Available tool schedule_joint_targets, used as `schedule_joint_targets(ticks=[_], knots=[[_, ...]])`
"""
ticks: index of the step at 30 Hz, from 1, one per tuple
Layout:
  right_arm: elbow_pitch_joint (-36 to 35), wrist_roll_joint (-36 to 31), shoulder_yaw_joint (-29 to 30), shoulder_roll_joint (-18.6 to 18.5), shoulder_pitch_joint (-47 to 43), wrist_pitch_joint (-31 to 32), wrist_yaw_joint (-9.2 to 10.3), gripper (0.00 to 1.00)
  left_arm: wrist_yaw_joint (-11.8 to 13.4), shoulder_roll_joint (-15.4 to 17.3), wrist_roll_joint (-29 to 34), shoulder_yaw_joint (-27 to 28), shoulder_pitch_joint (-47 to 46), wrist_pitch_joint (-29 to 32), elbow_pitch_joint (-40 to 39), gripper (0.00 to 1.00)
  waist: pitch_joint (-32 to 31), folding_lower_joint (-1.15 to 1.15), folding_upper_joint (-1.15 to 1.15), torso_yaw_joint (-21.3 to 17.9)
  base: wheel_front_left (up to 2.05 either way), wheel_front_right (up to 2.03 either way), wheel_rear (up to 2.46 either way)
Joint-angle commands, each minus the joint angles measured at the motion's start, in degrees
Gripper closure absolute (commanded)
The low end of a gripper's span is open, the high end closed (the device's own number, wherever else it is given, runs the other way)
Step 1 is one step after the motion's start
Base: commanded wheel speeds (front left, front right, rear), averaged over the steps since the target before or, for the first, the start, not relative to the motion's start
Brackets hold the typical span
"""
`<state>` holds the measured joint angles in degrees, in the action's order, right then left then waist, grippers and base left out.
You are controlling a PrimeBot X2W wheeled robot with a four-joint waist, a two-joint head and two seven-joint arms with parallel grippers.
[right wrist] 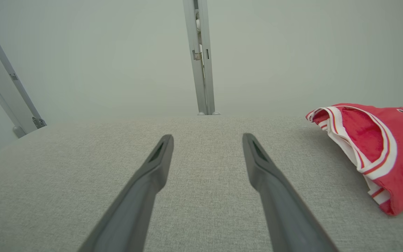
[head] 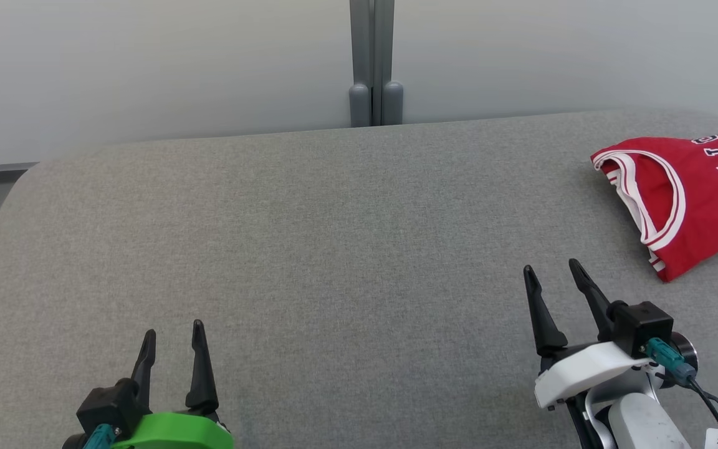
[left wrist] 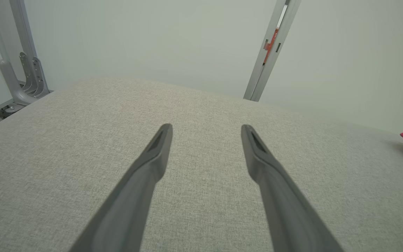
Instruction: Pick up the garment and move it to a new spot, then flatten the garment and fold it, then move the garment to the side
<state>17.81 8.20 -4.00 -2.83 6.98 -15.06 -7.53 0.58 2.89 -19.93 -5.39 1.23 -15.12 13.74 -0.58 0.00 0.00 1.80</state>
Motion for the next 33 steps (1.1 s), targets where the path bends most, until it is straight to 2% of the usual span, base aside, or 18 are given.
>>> schedule_joint_targets(ticks=[1, 22, 23, 26, 33], knots=[[-0.38, 0.70, 0.32, -0.14, -1.12, -0.12, 0.10, 0.00, 0.47, 0.06, 0.41, -0.08, 0.77, -0.01, -0.21, 0.00, -0.10, 0.00, 0.00, 0.04, 0.00, 0.00, 0.00], [0.11, 0.86, -0.23, -0.11, -3.15, -0.13, 0.10, 0.00, 0.91, 0.05, 0.63, -1.49, 1.57, -0.01, 0.42, 0.00, -1.10, 0.00, 0.00, -0.42, 0.00, 0.00, 0.00], [0.01, 0.75, -0.22, -0.02, -2.67, 0.01, 0.00, 1.00, 0.91, -0.01, 0.15, -1.56, 0.66, 0.01, 0.38, 1.00, -1.11, 0.00, 0.00, -0.42, 0.00, 0.00, 0.00], [1.33, 0.78, -0.29, 0.14, -3.52, 0.07, -0.01, 1.00, 0.93, -0.07, -0.01, -1.80, 1.05, 0.01, 1.90, 1.00, -1.12, 0.00, 0.00, -0.42, 0.00, 0.00, 0.00], [1.13, 8.51, 0.81, 0.13, -3.20, 2.16, -0.01, 1.00, 0.09, -0.06, -6.76, -0.53, 0.19, 2.06, 1.99, 1.00, -1.03, 0.00, 0.00, -0.50, 0.00, 0.00, 0.00]])
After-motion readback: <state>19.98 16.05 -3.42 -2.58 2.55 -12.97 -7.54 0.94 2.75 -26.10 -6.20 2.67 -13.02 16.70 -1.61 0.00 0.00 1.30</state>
